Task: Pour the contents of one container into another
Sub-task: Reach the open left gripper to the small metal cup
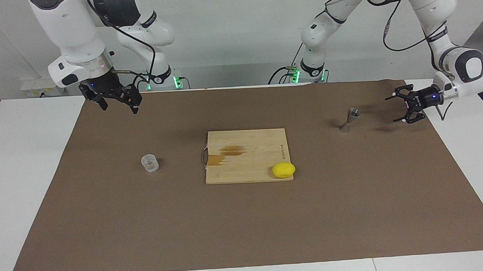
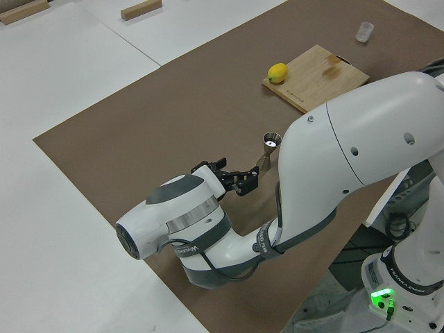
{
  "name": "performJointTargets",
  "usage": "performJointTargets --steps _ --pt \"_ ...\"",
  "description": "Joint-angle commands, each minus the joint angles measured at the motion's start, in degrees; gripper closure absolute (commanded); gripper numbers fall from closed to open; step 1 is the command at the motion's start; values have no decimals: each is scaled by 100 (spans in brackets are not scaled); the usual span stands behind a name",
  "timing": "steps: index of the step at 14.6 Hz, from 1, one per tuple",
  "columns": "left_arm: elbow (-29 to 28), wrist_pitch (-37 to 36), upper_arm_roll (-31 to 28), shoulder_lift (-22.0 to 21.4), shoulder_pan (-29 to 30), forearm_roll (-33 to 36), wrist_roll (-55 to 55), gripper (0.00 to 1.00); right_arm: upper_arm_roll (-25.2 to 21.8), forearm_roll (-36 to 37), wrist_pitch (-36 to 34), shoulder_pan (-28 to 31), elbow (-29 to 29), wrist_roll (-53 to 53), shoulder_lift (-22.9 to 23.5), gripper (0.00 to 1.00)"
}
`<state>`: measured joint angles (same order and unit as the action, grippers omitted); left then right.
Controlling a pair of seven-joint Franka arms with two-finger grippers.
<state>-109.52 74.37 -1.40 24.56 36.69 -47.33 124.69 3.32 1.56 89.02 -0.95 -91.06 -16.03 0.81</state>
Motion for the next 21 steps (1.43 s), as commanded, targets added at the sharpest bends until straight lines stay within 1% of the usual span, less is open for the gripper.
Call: performJointTargets --steps 1,2,3,11,15,21 --pt "-358 -28 -71 -118 -459 -389 817 0 19 2 19 60 -44 153 -46 0" --pt "-516 -2 -88 -153 -608 -687 968 0 19 2 19 60 -44 153 -46 0" --pt "-640 33 -80 -171 -645 -794 996 0 19 2 19 60 -44 153 -46 0" --pt "-667 -10 -106 -188 -592 -699 2040 0 19 2 19 60 -44 153 -46 0" --pt "-799 -37 -97 -188 -654 -699 2480 0 19 2 19 60 -44 153 -46 0" --pt "-1045 -186 -97 -188 -645 -699 2561 0 19 2 19 60 -44 153 -46 0"
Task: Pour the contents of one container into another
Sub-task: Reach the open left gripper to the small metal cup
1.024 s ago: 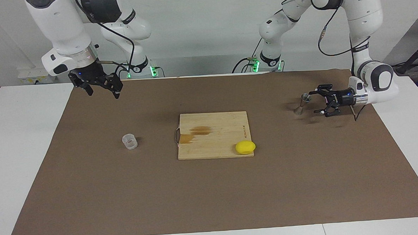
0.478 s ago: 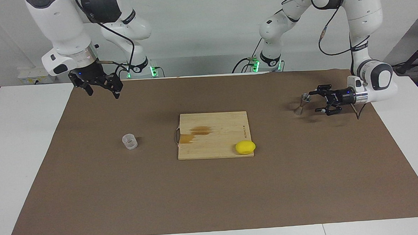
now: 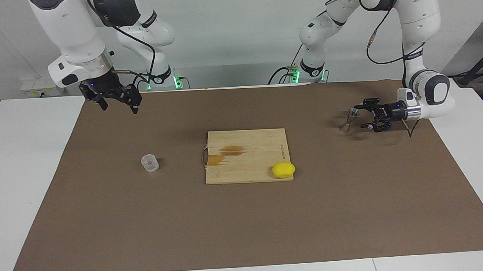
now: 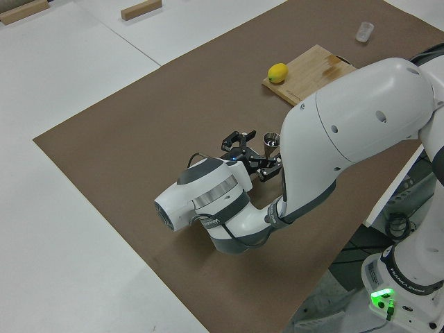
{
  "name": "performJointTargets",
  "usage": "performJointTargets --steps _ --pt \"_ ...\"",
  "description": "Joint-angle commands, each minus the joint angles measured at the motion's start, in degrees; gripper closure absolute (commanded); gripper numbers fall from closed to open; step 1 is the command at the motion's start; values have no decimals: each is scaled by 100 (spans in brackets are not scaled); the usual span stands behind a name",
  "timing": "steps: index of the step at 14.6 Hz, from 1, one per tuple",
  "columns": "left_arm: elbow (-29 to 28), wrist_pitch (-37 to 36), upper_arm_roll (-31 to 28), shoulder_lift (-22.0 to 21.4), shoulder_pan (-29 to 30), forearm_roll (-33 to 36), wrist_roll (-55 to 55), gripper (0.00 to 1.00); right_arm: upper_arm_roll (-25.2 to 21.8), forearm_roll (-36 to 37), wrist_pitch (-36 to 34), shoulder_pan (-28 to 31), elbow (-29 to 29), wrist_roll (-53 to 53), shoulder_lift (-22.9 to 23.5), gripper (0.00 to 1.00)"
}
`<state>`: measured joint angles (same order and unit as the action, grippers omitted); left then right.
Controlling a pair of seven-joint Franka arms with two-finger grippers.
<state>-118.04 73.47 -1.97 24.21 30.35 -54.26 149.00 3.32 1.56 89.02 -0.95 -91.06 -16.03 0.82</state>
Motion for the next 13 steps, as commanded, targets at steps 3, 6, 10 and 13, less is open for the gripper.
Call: performJointTargets --steps 3,6,10,13 --pt "-141 -368 -40 -145 -20 -41 103 0 19 2 19 60 -44 153 -46 0" --pt "-132 -360 -49 -145 -20 -32 103 0 19 2 19 60 -44 153 -46 0" --pt "-150 -316 -58 -145 -20 -23 103 11 19 2 19 60 -44 153 -46 0" --pt "-158 -211 -58 -136 -29 -6 94 24 19 2 19 60 -44 153 -46 0"
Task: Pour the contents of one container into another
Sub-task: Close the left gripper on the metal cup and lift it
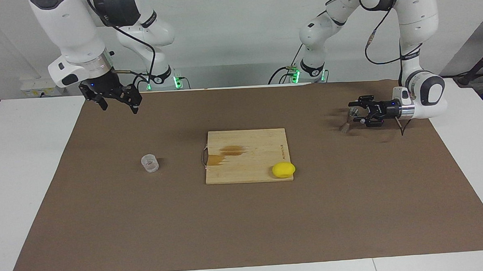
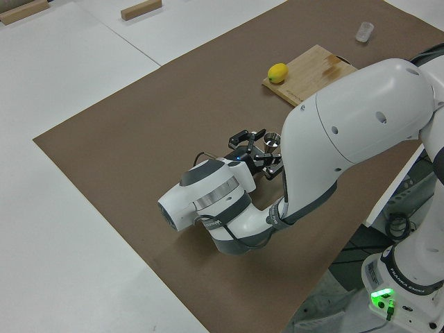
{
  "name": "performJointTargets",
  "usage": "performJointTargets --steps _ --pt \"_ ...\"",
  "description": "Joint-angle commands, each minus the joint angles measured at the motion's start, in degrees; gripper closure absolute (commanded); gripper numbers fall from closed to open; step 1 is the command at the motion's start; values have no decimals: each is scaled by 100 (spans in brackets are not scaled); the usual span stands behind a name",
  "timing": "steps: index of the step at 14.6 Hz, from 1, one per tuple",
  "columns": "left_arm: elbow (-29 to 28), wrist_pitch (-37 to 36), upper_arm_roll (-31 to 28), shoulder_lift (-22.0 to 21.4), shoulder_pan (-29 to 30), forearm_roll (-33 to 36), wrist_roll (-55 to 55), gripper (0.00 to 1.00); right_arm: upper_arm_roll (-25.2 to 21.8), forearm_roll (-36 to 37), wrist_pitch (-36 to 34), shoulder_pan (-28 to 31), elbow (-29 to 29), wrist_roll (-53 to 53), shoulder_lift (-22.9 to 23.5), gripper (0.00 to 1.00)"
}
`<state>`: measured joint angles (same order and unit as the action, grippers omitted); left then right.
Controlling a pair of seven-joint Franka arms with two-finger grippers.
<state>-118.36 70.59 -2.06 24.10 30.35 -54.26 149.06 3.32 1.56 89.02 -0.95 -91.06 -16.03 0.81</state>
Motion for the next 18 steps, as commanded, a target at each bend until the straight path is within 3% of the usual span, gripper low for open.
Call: performJointTargets --steps 1,5,6,12,18 --pt "-125 95 -49 -125 -37 3 88 28 19 2 19 60 -44 153 -46 0" --pt "-99 174 -49 -116 -29 65 79 40 19 2 19 60 -44 153 -46 0" --pt "-82 192 -49 -116 -29 65 62 47 19 2 19 60 -44 153 -46 0" --pt "-64 209 -49 -107 -38 38 -43 63 19 2 19 60 -44 153 -46 0" --pt "32 -45 -14 -107 -90 -58 -456 64 19 2 19 60 -44 153 -46 0"
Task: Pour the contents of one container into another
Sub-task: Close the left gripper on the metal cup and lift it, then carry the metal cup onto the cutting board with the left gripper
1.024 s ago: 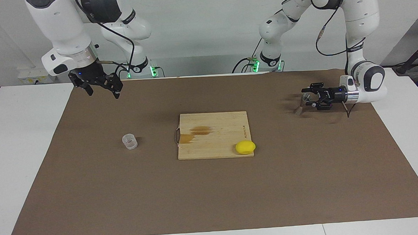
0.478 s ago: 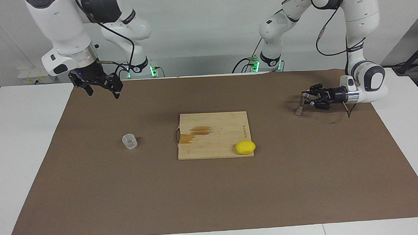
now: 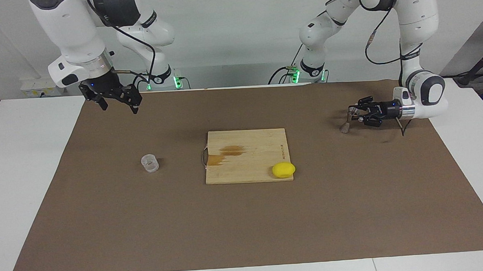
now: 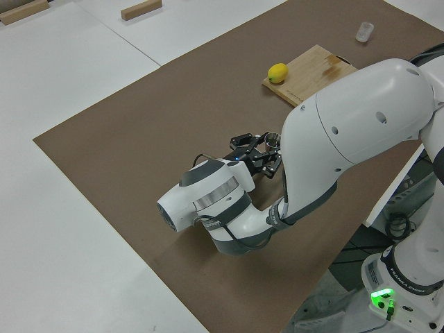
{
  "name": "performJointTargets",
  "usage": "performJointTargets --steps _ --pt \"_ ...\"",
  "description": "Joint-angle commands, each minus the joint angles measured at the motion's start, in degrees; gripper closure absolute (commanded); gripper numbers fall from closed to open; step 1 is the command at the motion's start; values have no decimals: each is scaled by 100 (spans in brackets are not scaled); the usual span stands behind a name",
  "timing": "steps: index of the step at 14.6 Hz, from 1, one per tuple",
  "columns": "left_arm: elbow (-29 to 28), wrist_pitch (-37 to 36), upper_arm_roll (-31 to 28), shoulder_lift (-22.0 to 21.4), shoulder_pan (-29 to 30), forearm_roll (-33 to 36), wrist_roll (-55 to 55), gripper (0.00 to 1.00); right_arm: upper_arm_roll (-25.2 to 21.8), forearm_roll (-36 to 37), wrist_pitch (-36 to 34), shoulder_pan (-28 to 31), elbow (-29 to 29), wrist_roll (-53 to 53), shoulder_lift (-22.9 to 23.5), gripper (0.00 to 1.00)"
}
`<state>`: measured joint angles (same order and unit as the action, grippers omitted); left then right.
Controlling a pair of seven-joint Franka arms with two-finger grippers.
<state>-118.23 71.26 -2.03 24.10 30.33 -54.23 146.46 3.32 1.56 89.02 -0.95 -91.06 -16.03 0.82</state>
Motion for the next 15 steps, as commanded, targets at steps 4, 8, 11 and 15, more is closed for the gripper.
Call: performJointTargets --steps 4,8,11,15 --pt "98 -192 -17 -90 -308 -298 -267 73 19 2 19 60 -44 153 -46 0" --pt "98 -288 -8 -125 -562 -544 -258 78 19 2 19 60 -44 153 -46 0" --pt "63 -297 -8 -142 -1098 -1036 -258 81 19 2 19 60 -44 153 -46 0" --pt "46 -79 -17 -230 -1845 -1739 -653 80 19 2 19 60 -44 153 -46 0"
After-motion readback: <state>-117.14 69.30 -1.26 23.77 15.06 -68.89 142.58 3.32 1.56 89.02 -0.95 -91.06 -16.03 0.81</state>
